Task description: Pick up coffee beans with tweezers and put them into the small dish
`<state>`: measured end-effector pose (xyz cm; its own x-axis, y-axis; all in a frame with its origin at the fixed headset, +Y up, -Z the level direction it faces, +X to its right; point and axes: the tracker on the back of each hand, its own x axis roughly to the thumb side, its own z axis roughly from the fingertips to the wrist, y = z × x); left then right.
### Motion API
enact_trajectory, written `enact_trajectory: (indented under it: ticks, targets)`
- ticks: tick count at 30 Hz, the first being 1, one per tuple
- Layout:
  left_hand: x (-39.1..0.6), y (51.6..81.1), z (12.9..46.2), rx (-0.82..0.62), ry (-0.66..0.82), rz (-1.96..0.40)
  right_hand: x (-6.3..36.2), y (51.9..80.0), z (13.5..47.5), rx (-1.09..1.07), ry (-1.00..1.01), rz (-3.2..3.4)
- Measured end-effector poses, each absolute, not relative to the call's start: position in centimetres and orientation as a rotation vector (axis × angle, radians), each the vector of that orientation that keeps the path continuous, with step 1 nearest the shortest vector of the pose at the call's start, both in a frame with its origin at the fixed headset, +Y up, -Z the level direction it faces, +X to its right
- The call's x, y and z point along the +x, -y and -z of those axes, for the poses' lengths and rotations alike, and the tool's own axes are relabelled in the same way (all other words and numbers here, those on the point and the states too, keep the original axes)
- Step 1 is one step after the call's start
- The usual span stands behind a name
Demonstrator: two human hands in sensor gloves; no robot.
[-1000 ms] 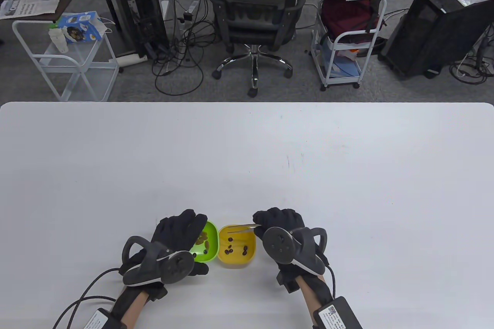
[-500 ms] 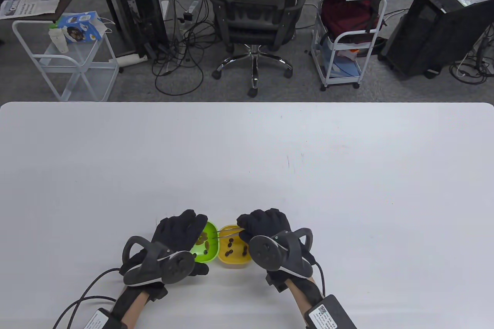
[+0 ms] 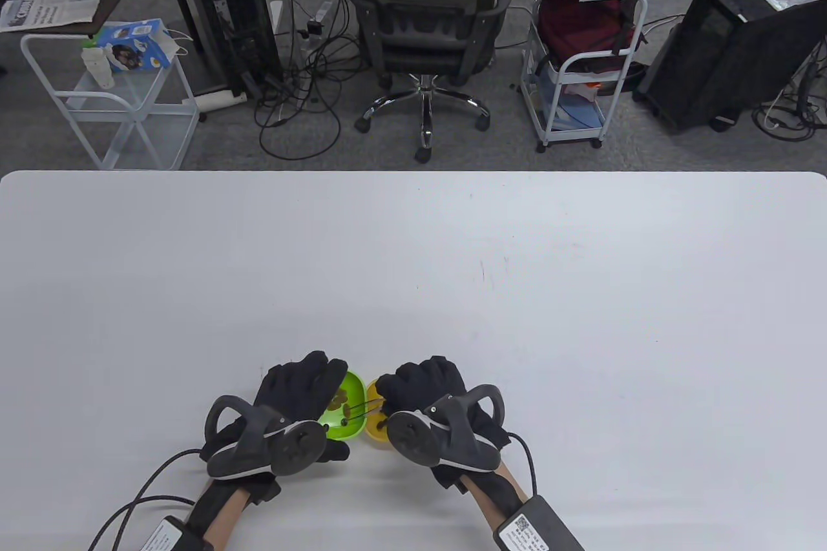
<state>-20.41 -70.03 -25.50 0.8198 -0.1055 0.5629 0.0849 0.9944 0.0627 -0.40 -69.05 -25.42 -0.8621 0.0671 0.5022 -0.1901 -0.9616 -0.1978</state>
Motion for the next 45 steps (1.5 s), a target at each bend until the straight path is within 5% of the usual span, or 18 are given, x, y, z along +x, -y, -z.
enact_trajectory:
  ticks: [45]
  targets:
    - [-20.2,70.0,25.4,0.037,0.607,0.123,-3.2,68.5,24.6,0.888,0.426,-3.118]
